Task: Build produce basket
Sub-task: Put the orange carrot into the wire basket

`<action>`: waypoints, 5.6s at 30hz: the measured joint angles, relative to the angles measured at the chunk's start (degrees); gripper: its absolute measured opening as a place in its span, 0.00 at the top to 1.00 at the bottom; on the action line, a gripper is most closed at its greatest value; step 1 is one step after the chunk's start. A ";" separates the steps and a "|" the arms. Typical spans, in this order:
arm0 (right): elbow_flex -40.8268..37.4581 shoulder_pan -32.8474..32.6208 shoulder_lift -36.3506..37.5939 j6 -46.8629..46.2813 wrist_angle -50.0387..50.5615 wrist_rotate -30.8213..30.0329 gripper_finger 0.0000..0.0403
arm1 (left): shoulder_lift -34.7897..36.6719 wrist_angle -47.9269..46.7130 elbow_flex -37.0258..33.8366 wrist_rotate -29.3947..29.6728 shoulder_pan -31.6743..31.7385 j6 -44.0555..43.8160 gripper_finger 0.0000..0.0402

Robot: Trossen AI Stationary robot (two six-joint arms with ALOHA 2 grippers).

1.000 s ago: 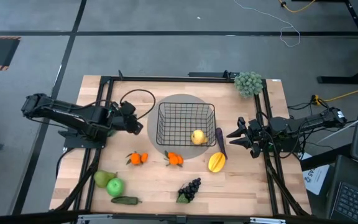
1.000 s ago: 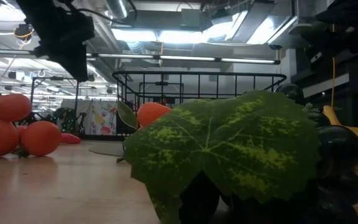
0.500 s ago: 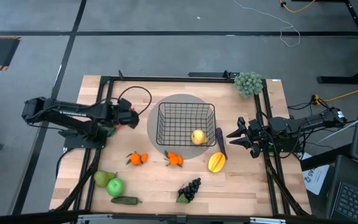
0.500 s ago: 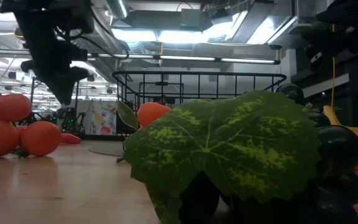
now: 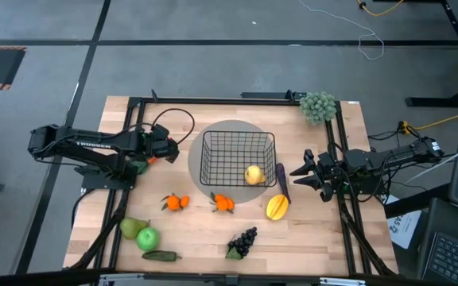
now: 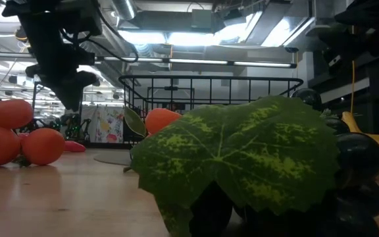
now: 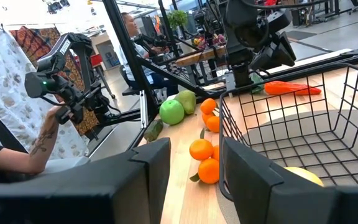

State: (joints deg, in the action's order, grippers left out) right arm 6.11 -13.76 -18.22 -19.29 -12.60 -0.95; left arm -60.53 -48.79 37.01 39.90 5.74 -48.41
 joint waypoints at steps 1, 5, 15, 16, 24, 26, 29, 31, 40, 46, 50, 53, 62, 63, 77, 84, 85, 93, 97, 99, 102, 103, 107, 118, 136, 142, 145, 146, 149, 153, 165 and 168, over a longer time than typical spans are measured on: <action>0.00 0.00 0.00 0.00 0.00 0.00 0.65 | 0.00 0.02 0.00 -0.02 0.00 -0.74 0.71; 0.00 0.00 0.00 0.00 0.01 0.00 0.65 | 0.00 0.06 0.00 1.22 0.00 -1.01 0.63; 0.00 0.00 0.00 0.02 0.02 0.00 0.65 | -0.16 0.05 0.00 2.99 0.01 -2.26 0.46; 0.00 0.01 0.00 0.02 0.02 0.00 0.65 | -0.56 0.22 0.00 2.93 0.02 -2.35 0.46; 0.00 0.00 -0.02 0.02 0.08 0.02 0.65 | -5.95 0.47 0.00 -2.85 0.02 -2.10 0.46; 0.00 0.00 -0.02 0.02 0.09 0.02 0.65 | -8.08 0.45 0.00 -3.21 0.58 -2.09 0.46; 0.00 0.02 -0.02 -0.04 0.22 0.02 0.65 | -11.11 0.41 0.00 -3.25 2.52 -2.05 0.46; 0.00 0.00 -0.02 -0.07 0.26 0.02 0.65 | -12.97 0.39 0.00 -4.58 4.37 -2.03 0.46; 0.00 0.00 -0.02 -0.15 0.24 0.04 0.65 | -19.71 0.10 0.00 -14.90 10.15 2.45 0.46; 0.00 0.00 -0.02 -0.15 0.24 0.04 0.65 | -23.28 2.51 0.09 -17.96 12.35 6.30 0.46; 0.00 0.02 -0.02 -0.15 0.22 0.04 0.65 | -24.47 4.97 0.15 -18.19 13.03 11.94 0.47; 0.00 0.00 -0.02 -0.17 0.22 0.04 0.65 | -24.59 6.75 0.07 -15.11 13.18 14.69 0.47; 0.00 0.00 -0.02 -0.17 0.24 0.07 0.65 | -24.65 7.77 0.07 -16.70 13.28 18.56 0.53; 0.00 0.00 -0.02 -0.17 0.22 0.07 0.65 | -24.67 7.83 0.07 -17.18 13.13 18.83 0.57; 0.00 0.00 -0.02 -0.17 0.36 0.08 0.65 | -23.82 8.12 2.02 -19.42 14.00 17.05 0.90; 0.00 0.00 -0.02 -0.17 0.39 0.09 0.65 | -20.69 6.48 5.76 -17.31 10.47 17.05 0.91; 0.00 0.00 -0.02 -0.19 0.40 0.09 0.65 | -20.33 5.77 6.37 -16.17 9.83 17.05 0.90; 0.00 0.02 -0.04 -1.49 0.52 0.11 0.65 | -18.40 3.21 11.41 -3.12 2.91 16.99 0.91; 0.00 0.01 -0.04 -1.49 0.52 0.11 0.65 | -17.40 2.36 15.20 1.39 -1.57 17.28 0.91; 0.00 0.00 -0.04 -1.49 0.52 0.11 0.65 | -17.45 2.21 17.31 2.99 -4.03 17.46 0.91; 0.00 0.00 -0.04 -1.49 0.50 0.11 0.65 | -17.45 1.50 20.43 6.41 -8.28 18.94 0.91; 0.00 0.00 -0.04 -1.49 0.51 0.11 0.65 | -17.46 1.50 21.24 7.58 -9.79 19.50 0.91; 0.00 0.00 -0.04 -1.49 0.50 0.11 0.65 | -17.46 1.48 24.19 13.21 -16.01 21.66 0.91; 0.00 0.00 -0.04 -1.36 0.50 0.08 0.65 | -17.46 19.58 26.58 28.11 -26.71 35.41 0.91; 0.00 0.01 0.00 -1.25 0.33 0.05 0.65 | -23.56 57.50 26.64 -2.80 -17.18 53.24 0.91; 0.00 0.02 0.00 -1.35 0.37 0.05 0.65 | -26.24 55.41 26.60 -2.56 -13.01 53.47 0.88; 0.00 0.01 -0.01 -1.40 0.39 0.05 0.65 | -27.01 53.66 26.60 -2.58 -11.59 53.06 0.81; 0.00 0.00 0.00 -1.40 0.39 0.07 0.65 | -27.15 53.51 26.60 -2.57 -11.35 53.07 0.78; 0.00 0.01 -0.02 -1.42 0.43 0.07 0.65 | -27.23 53.26 26.60 -1.24 -11.10 53.07 0.69; 0.00 0.01 -0.04 -1.44 0.46 0.07 0.65 | -27.23 52.94 26.60 0.02 -11.79 53.05 0.62; 0.00 0.01 -0.04 -1.44 0.46 0.07 0.65 | -27.23 51.90 26.60 5.77 -14.29 54.42 0.61; 0.00 0.00 -0.04 -1.44 0.46 0.07 0.65 | -27.23 51.74 26.60 9.97 -15.12 55.02 0.61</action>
State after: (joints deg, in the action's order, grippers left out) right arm 6.11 -13.76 -18.26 -20.73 -12.14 -0.89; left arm -87.77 2.96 63.61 49.87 -9.38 6.61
